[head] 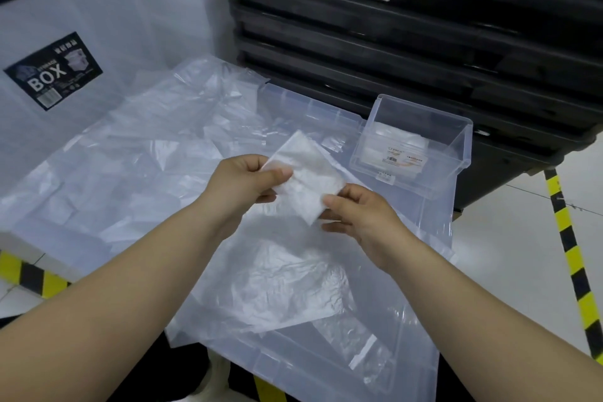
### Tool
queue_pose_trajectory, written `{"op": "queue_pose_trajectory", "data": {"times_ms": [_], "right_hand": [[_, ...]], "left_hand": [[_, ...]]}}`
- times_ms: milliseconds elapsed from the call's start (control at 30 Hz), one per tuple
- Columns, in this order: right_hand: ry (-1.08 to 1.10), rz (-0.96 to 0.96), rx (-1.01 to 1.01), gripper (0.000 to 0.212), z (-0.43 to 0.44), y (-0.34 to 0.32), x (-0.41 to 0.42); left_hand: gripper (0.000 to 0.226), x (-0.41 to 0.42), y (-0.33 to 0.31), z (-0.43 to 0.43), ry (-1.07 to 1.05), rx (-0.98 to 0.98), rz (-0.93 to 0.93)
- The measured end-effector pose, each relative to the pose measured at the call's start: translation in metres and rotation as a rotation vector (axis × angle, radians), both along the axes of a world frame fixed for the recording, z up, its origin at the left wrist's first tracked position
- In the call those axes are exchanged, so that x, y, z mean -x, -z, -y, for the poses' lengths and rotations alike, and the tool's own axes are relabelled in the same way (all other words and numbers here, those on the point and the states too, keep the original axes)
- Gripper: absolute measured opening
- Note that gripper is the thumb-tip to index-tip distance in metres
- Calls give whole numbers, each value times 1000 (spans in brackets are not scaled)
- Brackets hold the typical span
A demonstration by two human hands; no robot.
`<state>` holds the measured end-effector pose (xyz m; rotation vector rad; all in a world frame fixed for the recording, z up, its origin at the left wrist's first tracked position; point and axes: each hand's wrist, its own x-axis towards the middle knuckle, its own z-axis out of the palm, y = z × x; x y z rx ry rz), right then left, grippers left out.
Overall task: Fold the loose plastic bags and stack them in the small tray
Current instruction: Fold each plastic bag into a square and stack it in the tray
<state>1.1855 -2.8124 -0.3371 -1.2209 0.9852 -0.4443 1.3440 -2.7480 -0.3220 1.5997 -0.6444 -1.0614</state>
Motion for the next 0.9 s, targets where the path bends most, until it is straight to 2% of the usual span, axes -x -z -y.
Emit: {"op": "queue_pose_trajectory", "data": {"times_ms": [67, 200, 333, 467, 567, 633, 800, 900], "right_hand": [[6, 30, -34, 25, 4, -5, 1], [47, -1, -22, 25, 12, -12, 6], [148, -33, 14, 25, 24, -18, 13], [222, -66, 38, 24, 42, -30, 26], [314, -51, 42, 19, 59, -40, 34], [367, -84, 74, 19, 74, -48, 40], [425, -246, 180, 21, 108, -63, 56], [389, -398, 232, 17, 120, -69, 60]], "left_hand": [[14, 3, 1, 2, -20, 16, -23], [10, 9, 1, 8, -52, 10, -61], [30, 21, 2, 16, -21, -52, -25], [27, 29, -3, 32, -3, -10, 15], [29, 36, -6, 51, 11, 39, 130], [36, 43, -6, 63, 114, 53, 251], [52, 56, 3, 85, 457, -24, 495], [57, 59, 8, 90, 519, -62, 568]]}}
